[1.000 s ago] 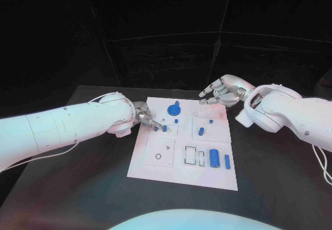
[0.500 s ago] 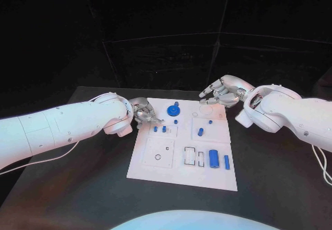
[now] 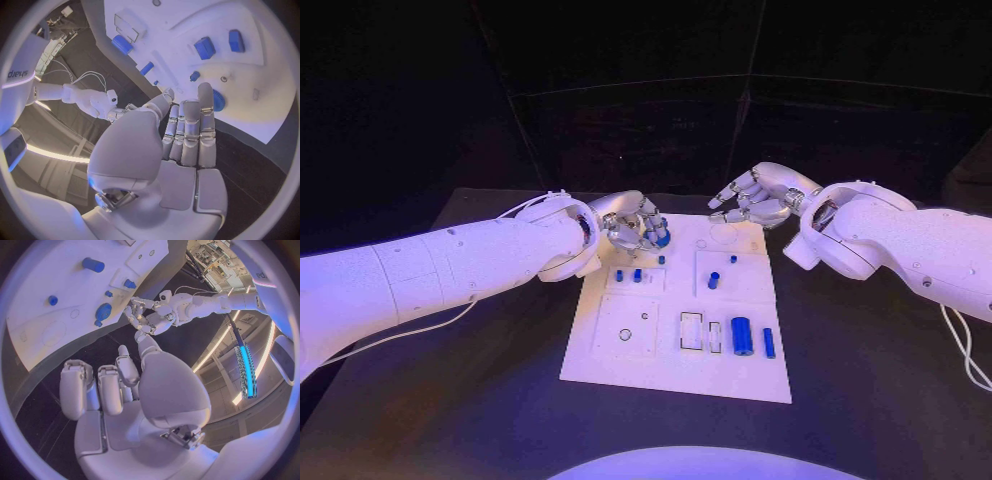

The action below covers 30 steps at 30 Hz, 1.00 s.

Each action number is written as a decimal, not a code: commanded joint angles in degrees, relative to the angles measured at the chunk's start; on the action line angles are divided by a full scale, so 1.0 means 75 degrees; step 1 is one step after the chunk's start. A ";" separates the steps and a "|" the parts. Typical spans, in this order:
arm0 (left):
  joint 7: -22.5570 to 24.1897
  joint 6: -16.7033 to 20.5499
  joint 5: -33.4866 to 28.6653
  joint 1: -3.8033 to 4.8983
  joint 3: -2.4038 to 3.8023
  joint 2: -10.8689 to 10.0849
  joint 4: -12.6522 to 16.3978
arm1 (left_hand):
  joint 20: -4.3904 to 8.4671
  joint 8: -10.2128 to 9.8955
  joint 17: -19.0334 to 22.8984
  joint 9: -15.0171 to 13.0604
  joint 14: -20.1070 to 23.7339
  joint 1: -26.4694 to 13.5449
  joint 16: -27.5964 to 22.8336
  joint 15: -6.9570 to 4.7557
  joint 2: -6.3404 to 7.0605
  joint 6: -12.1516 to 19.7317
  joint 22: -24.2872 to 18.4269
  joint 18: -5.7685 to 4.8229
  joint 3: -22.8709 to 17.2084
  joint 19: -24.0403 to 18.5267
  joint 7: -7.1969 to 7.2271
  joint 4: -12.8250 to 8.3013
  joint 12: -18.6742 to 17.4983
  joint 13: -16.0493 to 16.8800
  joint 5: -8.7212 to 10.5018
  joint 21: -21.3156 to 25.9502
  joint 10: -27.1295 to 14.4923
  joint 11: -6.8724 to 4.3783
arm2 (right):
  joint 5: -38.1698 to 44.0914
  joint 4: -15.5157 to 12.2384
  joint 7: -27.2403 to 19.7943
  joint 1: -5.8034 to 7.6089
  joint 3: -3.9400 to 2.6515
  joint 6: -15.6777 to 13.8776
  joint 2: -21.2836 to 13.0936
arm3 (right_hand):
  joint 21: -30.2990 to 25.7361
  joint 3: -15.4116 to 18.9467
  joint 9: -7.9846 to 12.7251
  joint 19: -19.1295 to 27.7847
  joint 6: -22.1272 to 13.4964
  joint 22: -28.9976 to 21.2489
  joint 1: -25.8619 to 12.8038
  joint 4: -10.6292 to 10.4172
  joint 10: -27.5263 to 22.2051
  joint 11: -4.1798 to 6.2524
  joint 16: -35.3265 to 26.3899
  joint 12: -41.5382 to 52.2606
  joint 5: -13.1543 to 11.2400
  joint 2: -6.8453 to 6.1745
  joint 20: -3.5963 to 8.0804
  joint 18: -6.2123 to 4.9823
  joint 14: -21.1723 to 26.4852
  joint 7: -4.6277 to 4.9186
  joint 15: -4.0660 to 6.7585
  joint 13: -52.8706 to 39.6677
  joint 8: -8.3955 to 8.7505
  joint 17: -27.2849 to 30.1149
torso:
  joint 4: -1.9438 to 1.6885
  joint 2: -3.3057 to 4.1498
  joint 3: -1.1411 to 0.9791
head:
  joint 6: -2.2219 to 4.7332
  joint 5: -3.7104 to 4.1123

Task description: Assemble the parts on the task board

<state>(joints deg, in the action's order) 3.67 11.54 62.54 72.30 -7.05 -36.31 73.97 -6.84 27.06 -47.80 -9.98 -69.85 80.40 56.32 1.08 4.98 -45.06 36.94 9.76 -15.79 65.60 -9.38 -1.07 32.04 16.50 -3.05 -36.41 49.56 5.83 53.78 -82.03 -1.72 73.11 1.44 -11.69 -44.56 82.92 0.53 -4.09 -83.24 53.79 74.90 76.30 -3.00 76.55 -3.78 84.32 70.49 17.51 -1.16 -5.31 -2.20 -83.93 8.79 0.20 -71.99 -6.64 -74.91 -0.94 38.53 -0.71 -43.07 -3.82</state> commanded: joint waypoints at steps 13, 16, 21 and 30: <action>0.0069 -0.0482 0.2473 -0.0019 -0.0171 0.0785 -0.0801 | 0.0096 -0.0872 -0.2178 0.0654 -0.1617 -0.0387 0.2352 -0.0078 0.0247 -0.0871 0.1068 -0.0078 -0.0269 0.1297 0.0098 -0.0178 -0.0673 -0.0987 0.0030 -0.1316 0.0316 -0.0065 | -0.0019 -0.0005 -0.0034 0.0015 -0.0004 -0.0061 0.0051 | -0.0044 0.0054 0.0013 0.0055 0.0043 0.0043 0.0019 0.0011 -0.0014 0.0015 -0.0038 -0.0039 0.0065 0.0077 -0.0006 -0.0125 -0.0485 -0.0006 0.0071 0.0011 -0.0051 -0.0579 | 0.0012 0.0014 0.0000 | 0.0029 0.0044; -0.0039 -0.0496 0.2551 -0.0042 -0.0194 0.0881 -0.0935 | 0.0101 -0.0946 -0.2356 0.0699 -0.1707 -0.0422 0.2521 -0.0080 0.0255 -0.0946 0.1400 -0.0139 -0.0265 0.1445 0.0092 -0.0185 -0.0740 -0.1069 0.0031 -0.1655 0.0359 -0.0062 | -0.0020 -0.0002 -0.0038 0.0015 -0.0004 -0.0063 0.0058 | -0.0044 0.0052 0.0013 0.0055 0.0042 0.0044 0.0026 0.0014 -0.0019 0.0015 -0.0043 -0.0045 0.0080 0.0082 -0.0006 -0.0125 -0.0484 -0.0005 0.0071 0.0017 -0.0052 -0.0572 | 0.0009 0.0012 0.0001 | 0.0026 0.0051; -0.0160 -0.0554 0.2633 -0.0070 -0.0207 0.1000 -0.1090 | 0.0101 -0.1015 -0.2436 0.0738 -0.1750 -0.0414 0.2617 -0.0075 0.0288 -0.1016 0.1598 -0.0173 -0.0258 0.1520 0.0088 -0.0227 -0.0831 -0.1156 0.0033 -0.1854 0.0345 -0.0052 | -0.0021 0.0002 -0.0042 0.0014 -0.0004 -0.0057 0.0077 | -0.0044 0.0052 0.0013 0.0055 0.0042 0.0044 0.0026 0.0014 -0.0019 0.0015 -0.0043 -0.0045 0.0080 0.0082 -0.0006 -0.0125 -0.0484 -0.0005 0.0071 0.0017 -0.0052 -0.0572 | 0.0016 0.0015 0.0001 | 0.0019 0.0045; -0.0180 -0.0617 0.2668 -0.0092 -0.0210 0.1140 -0.1308 | 0.0110 -0.1067 -0.2513 0.0768 -0.1796 -0.0368 0.2720 -0.0090 0.0202 -0.1187 0.1852 -0.0210 -0.0331 0.1603 0.0120 -0.0268 -0.0892 -0.1249 0.0032 -0.2103 0.0484 -0.0075 | -0.0021 0.0006 -0.0042 0.0014 -0.0004 -0.0050 0.0093 | -0.0046 0.0052 0.0013 0.0057 0.0042 0.0040 0.0028 0.0015 -0.0016 0.0015 -0.0044 -0.0041 0.0088 0.0084 -0.0006 -0.0126 -0.0484 -0.0005 0.0071 0.0014 -0.0053 -0.0571 | 0.0010 0.0012 -0.0006 | 0.0006 0.0068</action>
<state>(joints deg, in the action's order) 2.86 7.74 81.51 71.58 -8.65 -27.89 64.28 -5.87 19.31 -66.60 -4.25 -82.93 77.82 76.46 0.43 6.97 -53.65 50.77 8.84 -18.06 77.19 -8.49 -3.00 25.69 7.16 -3.05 -51.93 52.76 5.29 53.73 -81.93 -1.74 73.11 1.45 -11.70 -43.93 82.92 0.69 -4.05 -83.24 53.79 74.90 76.53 -2.84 76.55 -3.79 84.33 70.49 17.85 -0.94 -5.31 -2.20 -84.15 8.79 0.42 -71.90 -6.64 -74.91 -0.84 38.65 -0.71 -42.98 -3.44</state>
